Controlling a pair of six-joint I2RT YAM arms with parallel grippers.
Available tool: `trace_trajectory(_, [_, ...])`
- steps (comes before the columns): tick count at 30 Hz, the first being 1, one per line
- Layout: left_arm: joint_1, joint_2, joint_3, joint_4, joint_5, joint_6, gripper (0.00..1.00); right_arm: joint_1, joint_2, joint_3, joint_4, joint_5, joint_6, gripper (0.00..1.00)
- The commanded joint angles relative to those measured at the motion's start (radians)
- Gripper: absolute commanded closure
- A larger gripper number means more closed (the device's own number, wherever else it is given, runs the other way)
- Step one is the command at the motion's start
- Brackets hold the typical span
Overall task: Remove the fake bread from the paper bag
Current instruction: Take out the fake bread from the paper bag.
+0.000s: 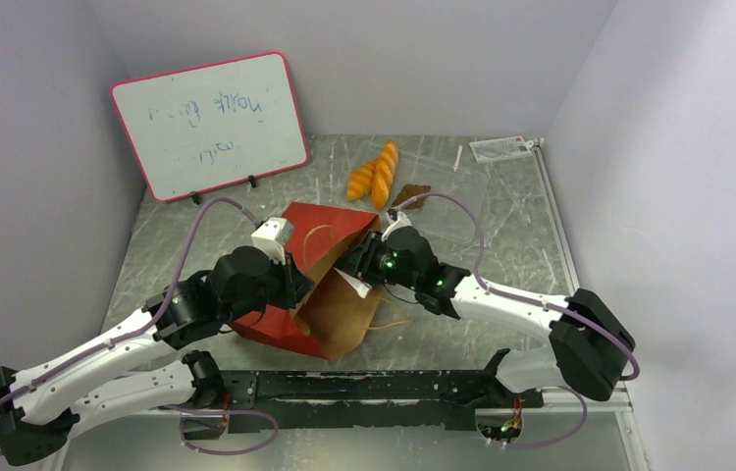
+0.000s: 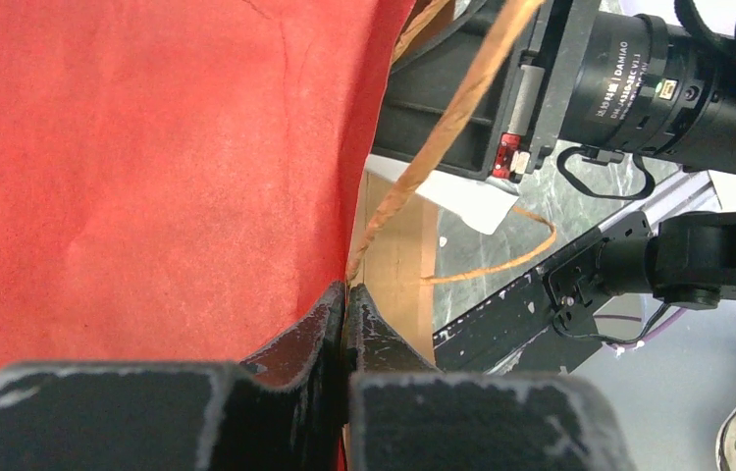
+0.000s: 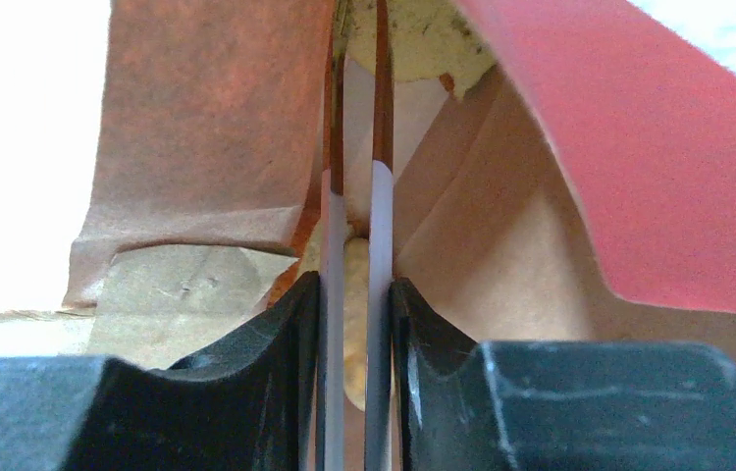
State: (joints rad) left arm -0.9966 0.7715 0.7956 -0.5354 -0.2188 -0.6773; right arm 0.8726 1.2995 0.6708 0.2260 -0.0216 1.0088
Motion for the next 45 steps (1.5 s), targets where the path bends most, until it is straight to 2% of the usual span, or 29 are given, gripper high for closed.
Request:
trace_trajectory(1, [-0.006, 0.002, 0.016, 0.042, 0.027, 0.002, 0.93, 0.017, 0.026, 0.047, 0.132, -0.074, 0.037, 0.80])
trace_trajectory(10, [-0.005, -0.006, 0.000, 0.052, 0.029, -0.005, 0.93, 0.050, 0.053, 0.036, 0.215, -0.167, 0.054, 0.83])
trace_trajectory(13, [-0.006, -0.008, -0.011, 0.064, 0.033, -0.003, 0.93, 0.083, 0.067, 0.072, 0.133, -0.161, 0.001, 0.83])
trace_trajectory(17, [-0.005, 0.001, -0.020, 0.067, 0.024, 0.001, 0.93, 0.104, 0.101, 0.070, 0.108, -0.191, -0.014, 0.85])
trace_trajectory(26, [-0.005, -0.004, -0.049, 0.078, 0.009, -0.009, 0.93, 0.147, 0.103, 0.068, -0.129, -0.097, -0.139, 0.85])
trace_trajectory(29, [-0.005, -0.017, -0.066, 0.090, 0.007, -0.020, 0.93, 0.163, 0.105, 0.063, -0.182, -0.002, -0.165, 0.87])
trace_trajectory(35, [-0.005, -0.004, -0.075, 0.099, 0.020, -0.028, 0.93, 0.167, 0.087, 0.036, -0.126, 0.165, -0.210, 0.90])
trace_trajectory(40, [-0.007, 0.022, -0.063, 0.087, 0.028, -0.019, 0.93, 0.184, 0.141, 0.079, -0.119, 0.185, -0.233, 0.91])
trace_trajectory(45, [-0.007, 0.020, -0.042, 0.041, 0.021, -0.004, 0.93, 0.193, 0.033, 0.031, -0.129, 0.161, -0.216, 0.89])
